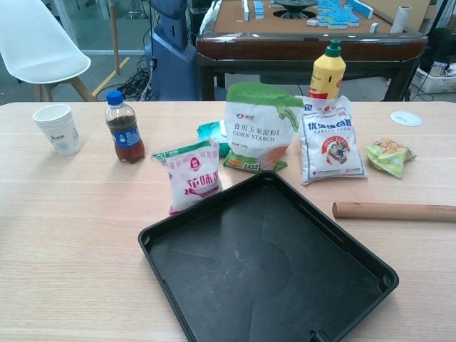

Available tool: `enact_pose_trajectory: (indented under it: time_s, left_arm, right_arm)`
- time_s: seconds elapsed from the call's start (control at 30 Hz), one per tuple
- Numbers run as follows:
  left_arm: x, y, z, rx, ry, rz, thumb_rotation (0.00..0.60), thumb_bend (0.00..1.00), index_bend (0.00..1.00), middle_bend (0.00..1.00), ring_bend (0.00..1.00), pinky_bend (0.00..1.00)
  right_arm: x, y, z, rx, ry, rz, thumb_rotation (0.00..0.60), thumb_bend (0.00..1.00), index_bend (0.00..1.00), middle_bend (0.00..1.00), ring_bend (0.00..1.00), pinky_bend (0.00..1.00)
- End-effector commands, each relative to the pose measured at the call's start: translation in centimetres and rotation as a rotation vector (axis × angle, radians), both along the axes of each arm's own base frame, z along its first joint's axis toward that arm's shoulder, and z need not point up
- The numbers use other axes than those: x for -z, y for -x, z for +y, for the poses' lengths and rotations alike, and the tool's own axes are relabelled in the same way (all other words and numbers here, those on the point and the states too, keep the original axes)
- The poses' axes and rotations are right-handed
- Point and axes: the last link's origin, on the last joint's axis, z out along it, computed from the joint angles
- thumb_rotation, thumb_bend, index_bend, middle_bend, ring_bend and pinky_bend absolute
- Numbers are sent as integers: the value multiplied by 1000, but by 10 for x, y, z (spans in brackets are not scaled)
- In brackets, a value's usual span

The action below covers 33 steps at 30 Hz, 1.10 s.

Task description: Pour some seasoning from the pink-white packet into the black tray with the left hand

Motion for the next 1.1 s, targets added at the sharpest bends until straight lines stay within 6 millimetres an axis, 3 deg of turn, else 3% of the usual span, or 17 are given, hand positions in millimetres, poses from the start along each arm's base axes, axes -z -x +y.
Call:
enact_pose_trajectory:
  time_s: [0.03,0.3,0.53,0.87,1.1]
  left_arm:
    - [0,0,0,-1,5,-5,600,152,259,351,297,239]
    - [3,-3,3,23,31,-42,600,152,259,350,297,239]
    - [15,-10,30,90,135,-94,600,152,230,348,297,239]
    - [64,-38,82,179,351,-170,600,145,132,277,281,238]
    - [100,-56,111,175,464,-183,600,135,86,214,189,238]
  right_arm:
    - [0,0,0,0,1,-1,600,157,277,307,152,174]
    - [-6,-3,-1,-4,19,3,600,157,277,307,152,175]
    - [-18,-12,-6,-28,56,19,600,156,277,307,152,175]
    - [-26,-24,-6,-37,73,42,600,156,277,307,152,174]
    - [-29,-23,-1,-17,83,49,600,157,277,307,152,175]
